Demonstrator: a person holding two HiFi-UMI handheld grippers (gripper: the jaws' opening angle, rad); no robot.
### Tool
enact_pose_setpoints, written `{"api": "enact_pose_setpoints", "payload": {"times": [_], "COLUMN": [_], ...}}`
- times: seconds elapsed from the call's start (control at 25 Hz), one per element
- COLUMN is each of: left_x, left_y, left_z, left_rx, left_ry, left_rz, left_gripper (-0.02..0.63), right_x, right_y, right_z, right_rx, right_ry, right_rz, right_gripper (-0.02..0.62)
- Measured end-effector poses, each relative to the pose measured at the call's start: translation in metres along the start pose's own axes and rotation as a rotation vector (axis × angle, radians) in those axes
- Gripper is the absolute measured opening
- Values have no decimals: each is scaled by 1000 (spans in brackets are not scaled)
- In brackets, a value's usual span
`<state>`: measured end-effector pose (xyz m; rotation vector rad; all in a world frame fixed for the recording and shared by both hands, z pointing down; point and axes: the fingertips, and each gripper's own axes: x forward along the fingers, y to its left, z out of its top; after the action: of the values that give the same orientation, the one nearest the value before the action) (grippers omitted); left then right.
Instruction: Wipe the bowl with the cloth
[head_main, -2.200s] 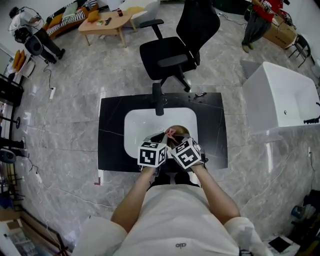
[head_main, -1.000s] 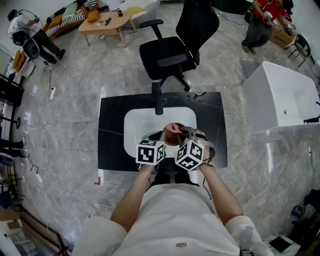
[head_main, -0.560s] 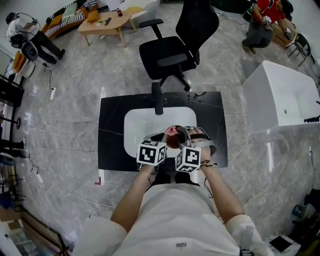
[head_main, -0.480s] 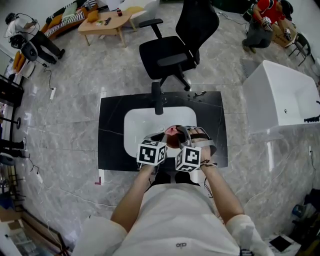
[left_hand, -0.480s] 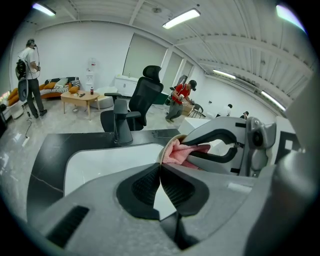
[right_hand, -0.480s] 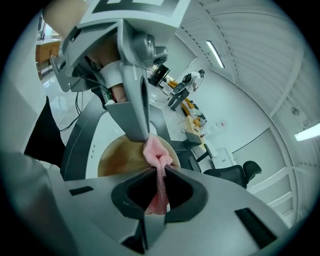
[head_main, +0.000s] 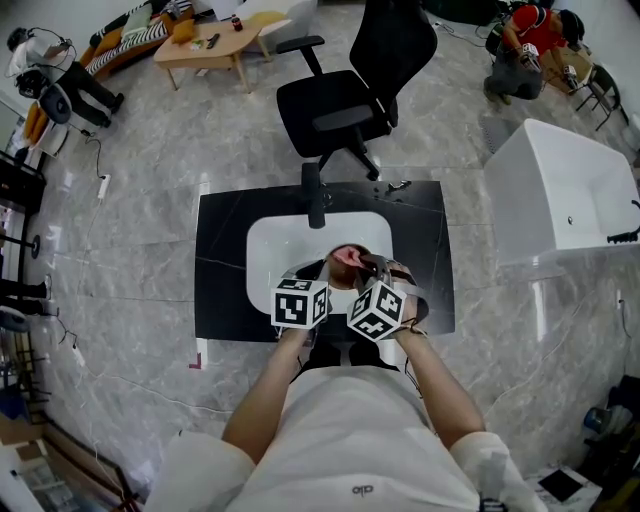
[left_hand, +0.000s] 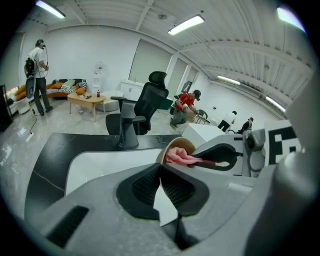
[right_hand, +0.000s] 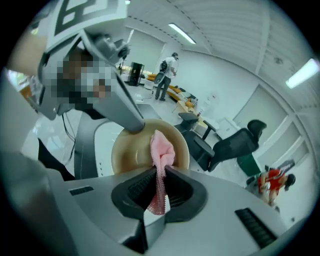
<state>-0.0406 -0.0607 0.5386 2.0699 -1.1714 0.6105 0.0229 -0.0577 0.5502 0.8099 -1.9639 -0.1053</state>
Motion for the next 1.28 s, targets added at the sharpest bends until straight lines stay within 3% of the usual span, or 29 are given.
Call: {"api": "enact_pose_setpoints", "payload": {"times": [0.16, 0.52, 0.84, 1.28], "left_x": [-1, 1, -1, 1], "left_y": [2, 0, -1, -11], "left_z": [0, -3, -4, -4], "left_rx": [-9, -10, -8, 29], "left_ry": [-6, -4, 2, 17], "left_rz": [7, 6, -4, -31], "left_gripper": [18, 17, 17, 18], "right_x": [1, 3, 8, 9], "right_y": [11, 32, 30, -3], "right_z": [-3, 12, 7, 1], "right_rx": [215, 333, 274, 20], "right_ry": [15, -28, 2, 77], "right_rz": [69, 167, 145, -98], "right_gripper": [32, 32, 32, 32]}}
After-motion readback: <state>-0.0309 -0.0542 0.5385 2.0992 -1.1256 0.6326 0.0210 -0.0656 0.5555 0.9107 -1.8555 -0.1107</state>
